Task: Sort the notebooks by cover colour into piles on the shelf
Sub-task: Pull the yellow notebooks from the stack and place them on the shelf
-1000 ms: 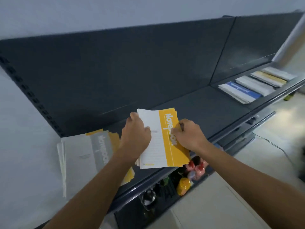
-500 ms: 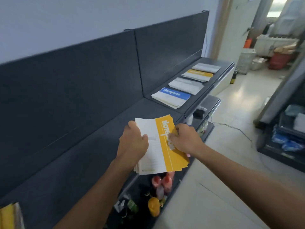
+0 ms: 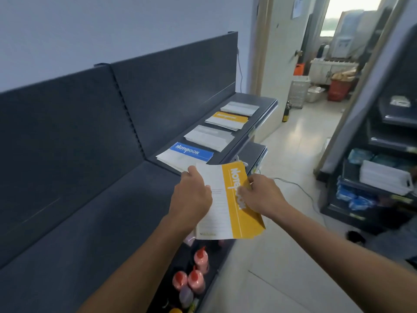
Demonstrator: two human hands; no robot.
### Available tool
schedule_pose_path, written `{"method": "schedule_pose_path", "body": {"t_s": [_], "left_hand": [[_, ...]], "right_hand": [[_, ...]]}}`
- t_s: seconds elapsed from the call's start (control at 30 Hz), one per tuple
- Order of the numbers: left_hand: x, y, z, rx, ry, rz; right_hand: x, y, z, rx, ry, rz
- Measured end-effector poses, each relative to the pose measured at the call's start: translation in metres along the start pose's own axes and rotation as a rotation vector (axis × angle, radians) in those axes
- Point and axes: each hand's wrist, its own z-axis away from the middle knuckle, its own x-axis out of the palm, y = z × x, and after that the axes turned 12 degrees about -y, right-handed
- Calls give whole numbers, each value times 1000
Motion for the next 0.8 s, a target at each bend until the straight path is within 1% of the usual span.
{"method": "schedule_pose_path", "body": {"t_s": [0.23,0.37,0.5,0.67,0.8], "left_hand": [[29,38,-65,44,-84,0],[46,61,-119,91,-84,-21],[58,88,-175,111,-116,6],[69,112,-238,129,-101,14],[78,127,-272,124,-130,22]], "right_hand": [[-33,37,-45,97,-1,1],[-58,57,-82,138,16,-33],[-85,75,-128,164,27,-45],[-109,93,-187,161,70,-57],[-122,108,-222,178,48,-87]]}}
